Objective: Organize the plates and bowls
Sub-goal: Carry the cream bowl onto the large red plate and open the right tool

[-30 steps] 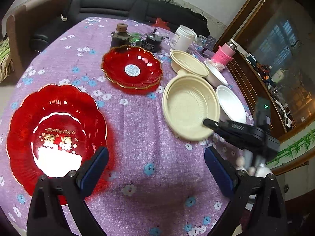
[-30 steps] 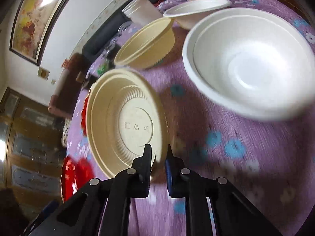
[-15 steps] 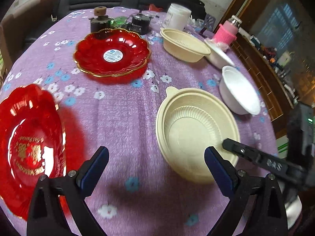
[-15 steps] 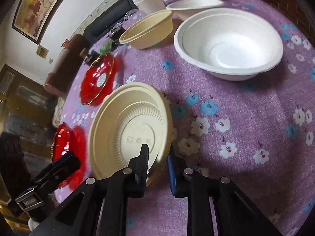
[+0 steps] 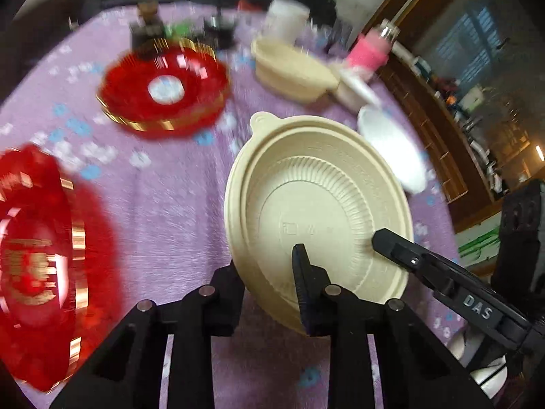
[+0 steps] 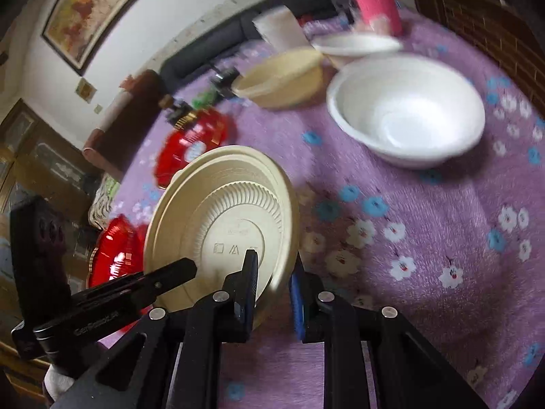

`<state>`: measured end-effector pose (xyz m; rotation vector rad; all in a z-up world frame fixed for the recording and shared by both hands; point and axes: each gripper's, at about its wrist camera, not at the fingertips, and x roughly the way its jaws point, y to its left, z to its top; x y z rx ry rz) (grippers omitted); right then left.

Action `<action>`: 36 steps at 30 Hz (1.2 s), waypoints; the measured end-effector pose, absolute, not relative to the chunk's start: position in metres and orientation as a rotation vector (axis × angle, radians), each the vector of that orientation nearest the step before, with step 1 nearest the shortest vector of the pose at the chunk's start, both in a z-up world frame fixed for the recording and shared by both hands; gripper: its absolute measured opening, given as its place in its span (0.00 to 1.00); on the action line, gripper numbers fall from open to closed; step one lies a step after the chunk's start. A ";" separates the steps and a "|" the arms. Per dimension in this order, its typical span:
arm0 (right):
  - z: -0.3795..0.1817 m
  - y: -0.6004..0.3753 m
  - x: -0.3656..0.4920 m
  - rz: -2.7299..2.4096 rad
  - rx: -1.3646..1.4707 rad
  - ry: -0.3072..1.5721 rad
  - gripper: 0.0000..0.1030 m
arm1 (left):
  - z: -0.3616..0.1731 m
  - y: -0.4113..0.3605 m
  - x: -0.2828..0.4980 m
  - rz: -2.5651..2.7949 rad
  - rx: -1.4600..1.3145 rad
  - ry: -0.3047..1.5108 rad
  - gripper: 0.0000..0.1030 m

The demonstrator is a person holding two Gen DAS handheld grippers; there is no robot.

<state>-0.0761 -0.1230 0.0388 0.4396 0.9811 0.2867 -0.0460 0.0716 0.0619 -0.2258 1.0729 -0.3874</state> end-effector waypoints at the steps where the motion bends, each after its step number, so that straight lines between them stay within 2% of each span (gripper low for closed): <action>1: 0.046 -0.118 -0.077 0.301 0.435 0.963 0.19 | 0.071 0.079 -0.052 -0.388 -0.236 1.044 0.31; 5: 0.076 -0.082 -0.079 0.405 0.428 0.911 0.19 | 0.106 0.128 -0.081 -0.320 -0.270 0.917 0.37; 11: 0.085 0.018 -0.066 0.568 0.324 0.939 0.19 | 0.112 0.200 -0.103 -0.090 -0.259 0.832 0.39; 17: 0.058 0.106 -0.051 0.642 0.236 1.023 0.19 | 0.077 0.253 -0.095 0.053 -0.299 0.906 0.42; 24: 0.020 0.144 -0.041 0.600 0.184 1.086 0.19 | 0.046 0.274 -0.083 0.100 -0.303 0.980 0.45; 29: 0.012 0.152 -0.037 0.564 0.146 1.090 0.19 | 0.058 0.285 -0.097 0.129 -0.280 0.923 0.67; 32: 0.011 0.157 -0.038 0.549 0.110 1.072 0.19 | 0.070 0.292 -0.105 0.160 -0.261 0.869 0.72; 36: 0.011 0.158 -0.037 0.532 0.115 1.054 0.21 | 0.079 0.301 -0.118 0.176 -0.287 0.824 0.72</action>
